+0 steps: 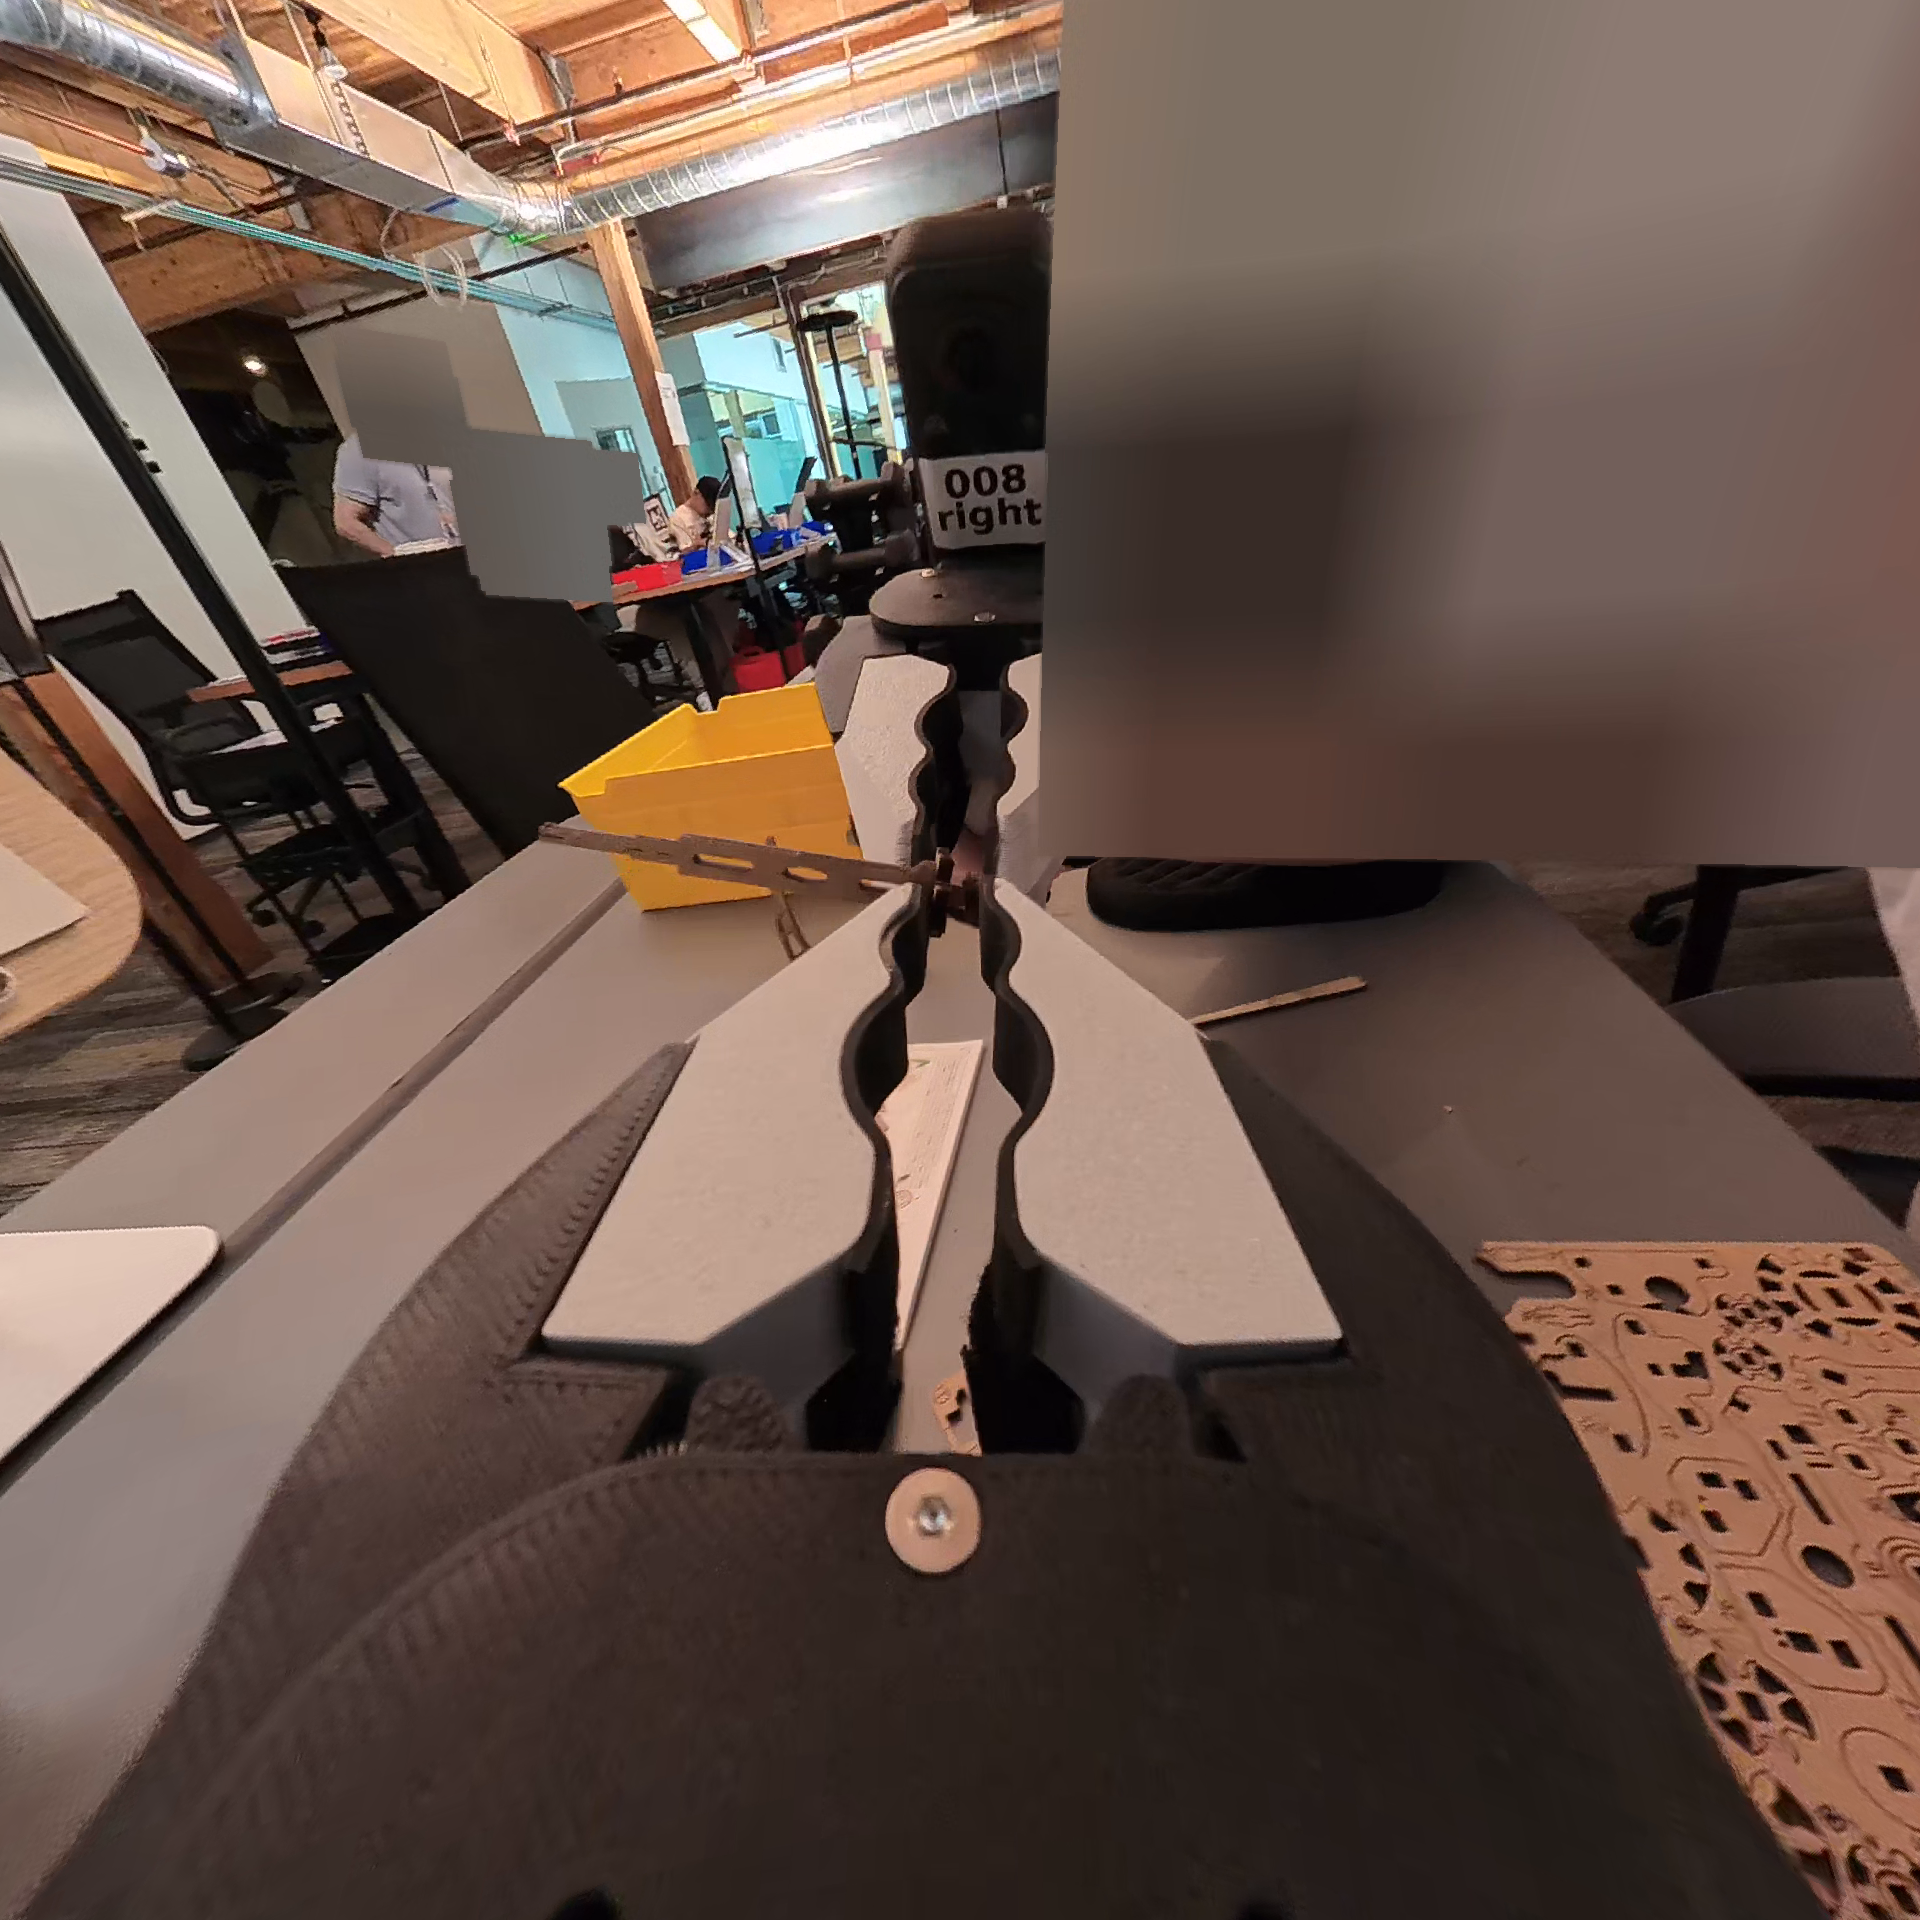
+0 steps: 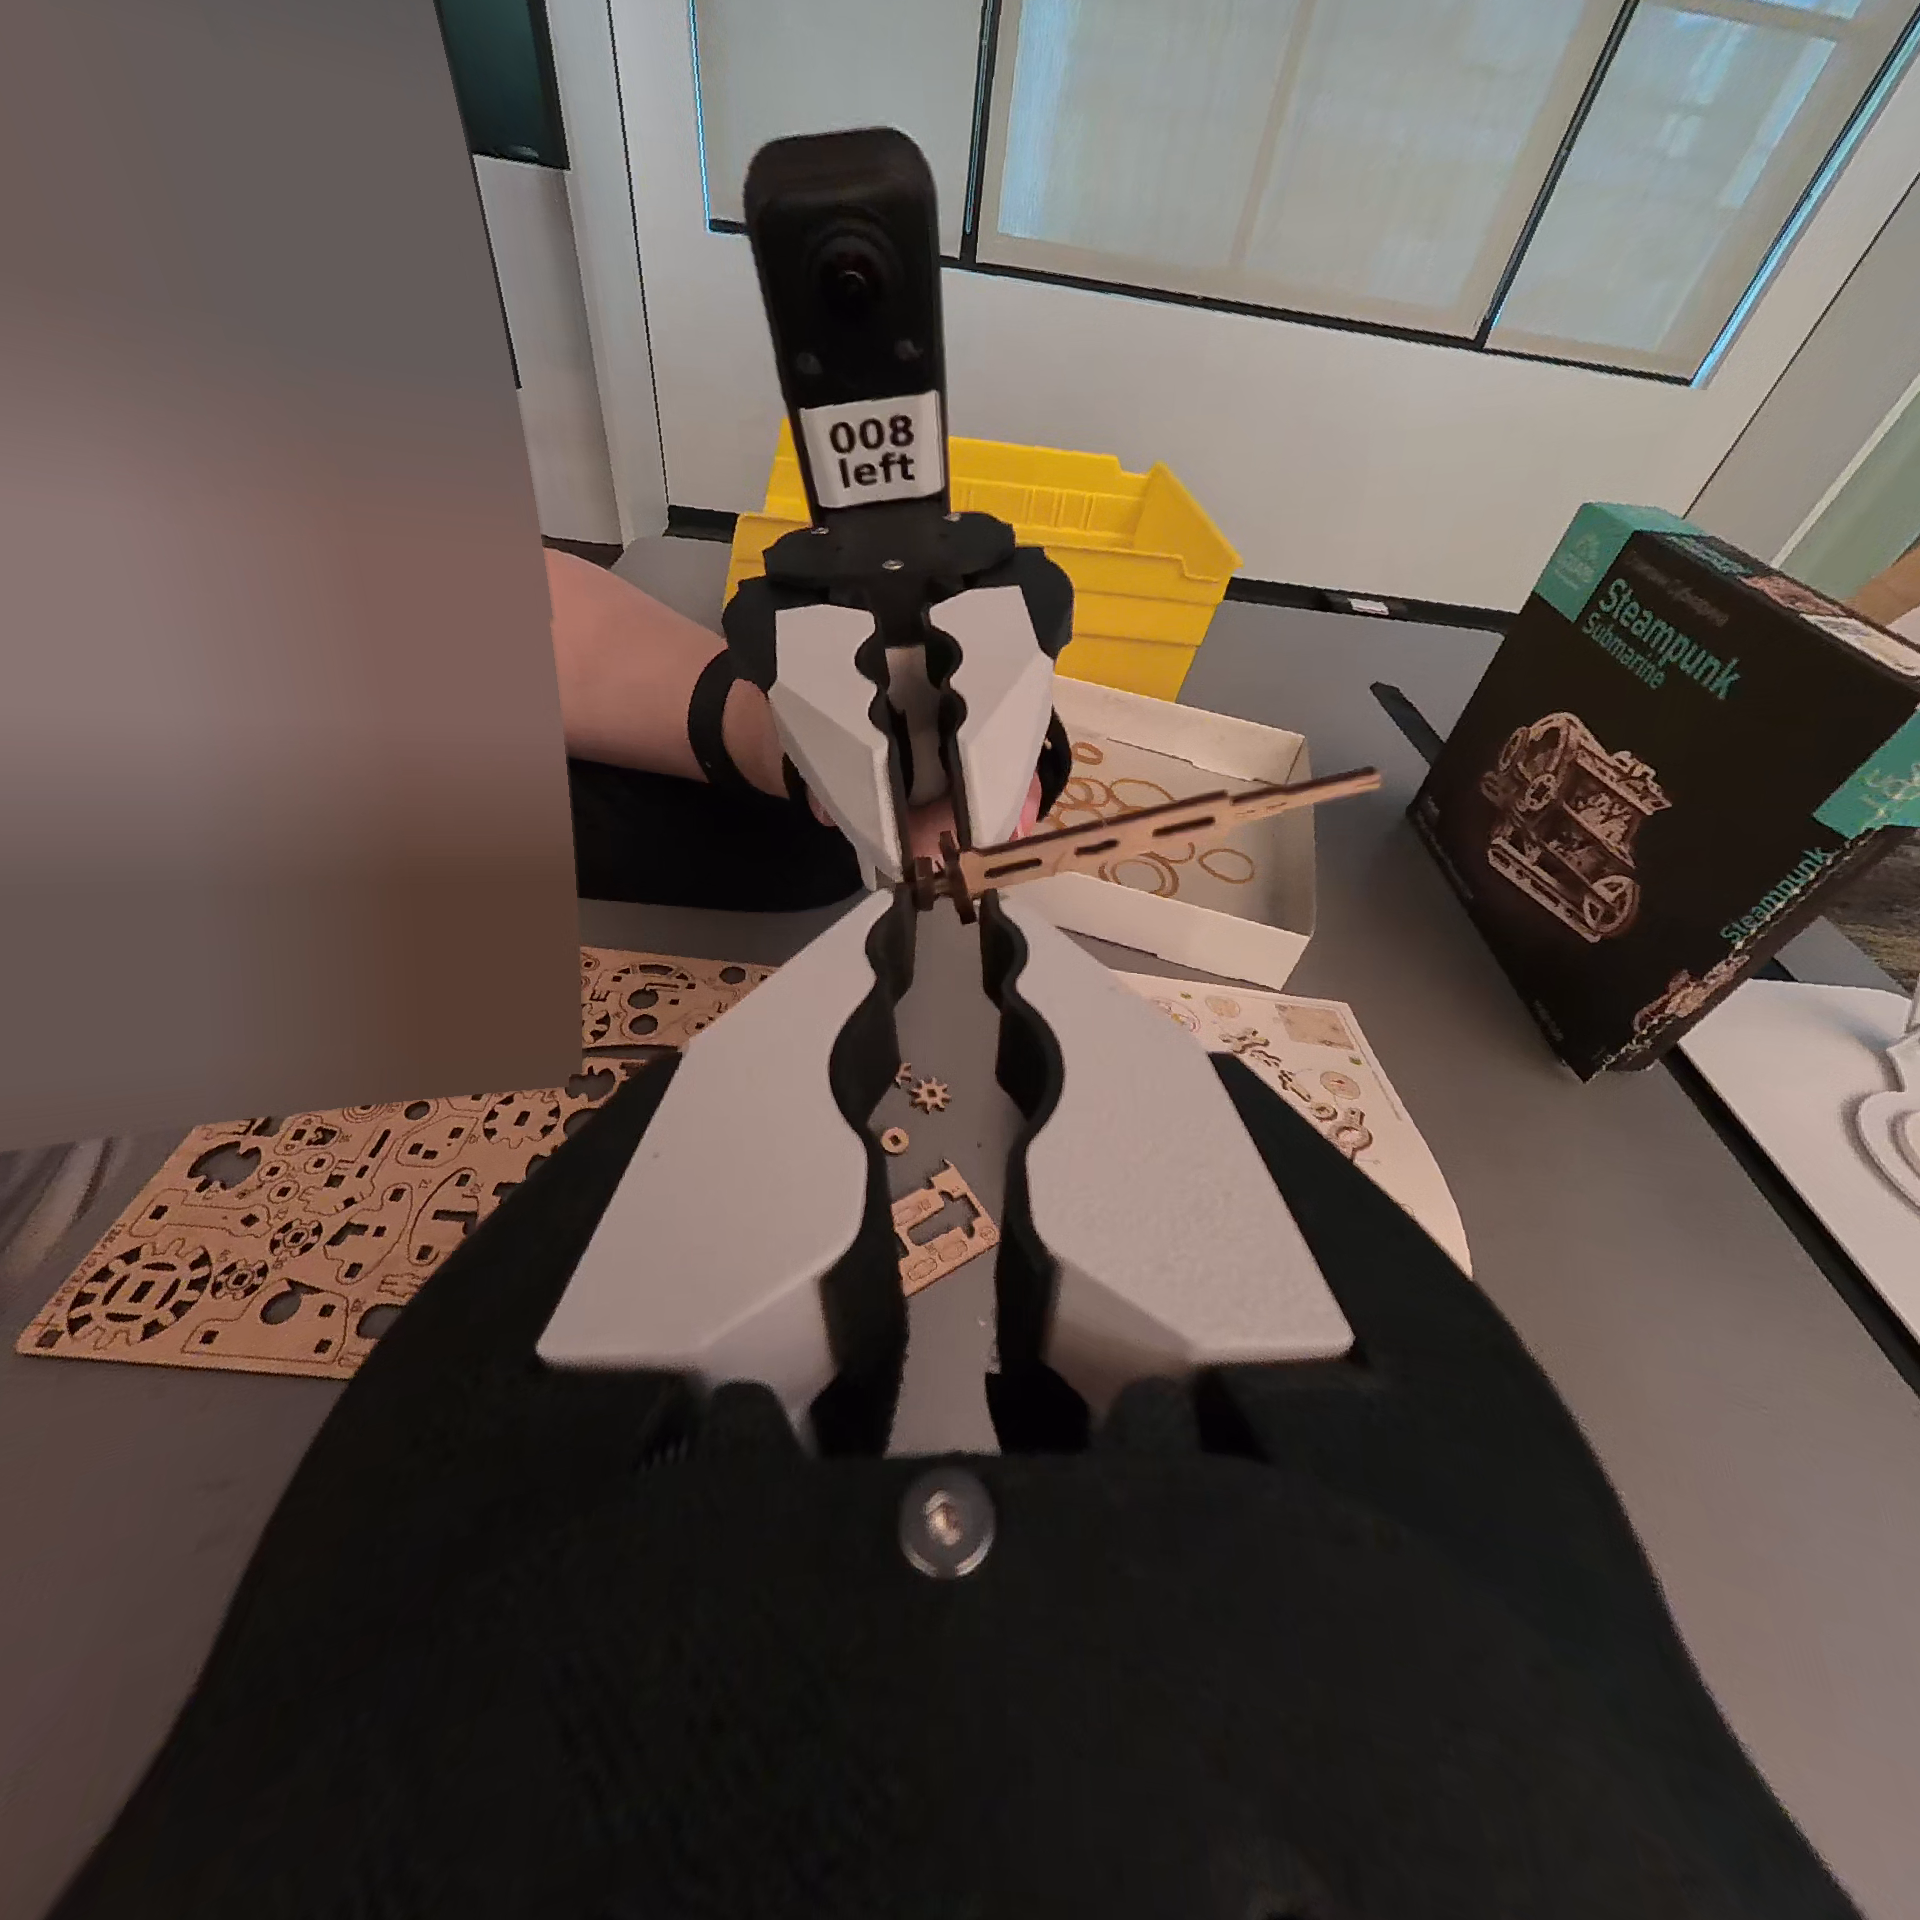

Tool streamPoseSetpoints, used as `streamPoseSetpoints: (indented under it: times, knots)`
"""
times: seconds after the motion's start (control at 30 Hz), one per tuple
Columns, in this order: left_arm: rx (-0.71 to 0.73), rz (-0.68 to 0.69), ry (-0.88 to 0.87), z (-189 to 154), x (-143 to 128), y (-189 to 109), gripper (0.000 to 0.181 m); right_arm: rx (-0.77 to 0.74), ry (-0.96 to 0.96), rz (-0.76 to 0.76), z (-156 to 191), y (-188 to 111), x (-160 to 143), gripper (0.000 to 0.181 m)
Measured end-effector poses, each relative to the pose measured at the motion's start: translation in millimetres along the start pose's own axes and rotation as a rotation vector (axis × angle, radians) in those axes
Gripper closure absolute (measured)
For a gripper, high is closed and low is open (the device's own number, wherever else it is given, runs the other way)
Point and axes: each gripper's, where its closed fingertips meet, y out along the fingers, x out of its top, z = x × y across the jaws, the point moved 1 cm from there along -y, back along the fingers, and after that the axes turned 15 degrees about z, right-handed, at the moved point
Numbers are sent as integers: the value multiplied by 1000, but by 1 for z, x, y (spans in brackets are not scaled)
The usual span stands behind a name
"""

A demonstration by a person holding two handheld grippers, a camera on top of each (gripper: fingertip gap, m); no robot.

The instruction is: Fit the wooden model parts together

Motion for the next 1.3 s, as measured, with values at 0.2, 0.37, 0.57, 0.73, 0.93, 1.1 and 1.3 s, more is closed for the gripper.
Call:
streamPoseSetpoints:
  times: [0.2,0.37,0.57,0.73,0.93,1.1,1.3]
  knots:
    - [-17,-12,-27,0,1,0,174,-1,-6,-8,1,-1,1,171]
    - [-36,-23,-46,-2,4,0,174,21,-9,-25,2,-3,3,171]
    - [-58,-33,-63,-3,6,-1,175,26,-12,-21,5,-4,5,171]
    - [-75,-43,-110,-2,6,-1,175,32,10,-28,4,-4,5,173]
    - [-90,-53,-151,1,7,-2,175,23,-2,-28,3,-3,5,177]
    - [-121,-74,-205,2,8,-2,175,57,34,-45,1,-3,4,177]
    - [-110,-110,-275,14,10,-8,175,95,121,-92,-6,-12,9,166]
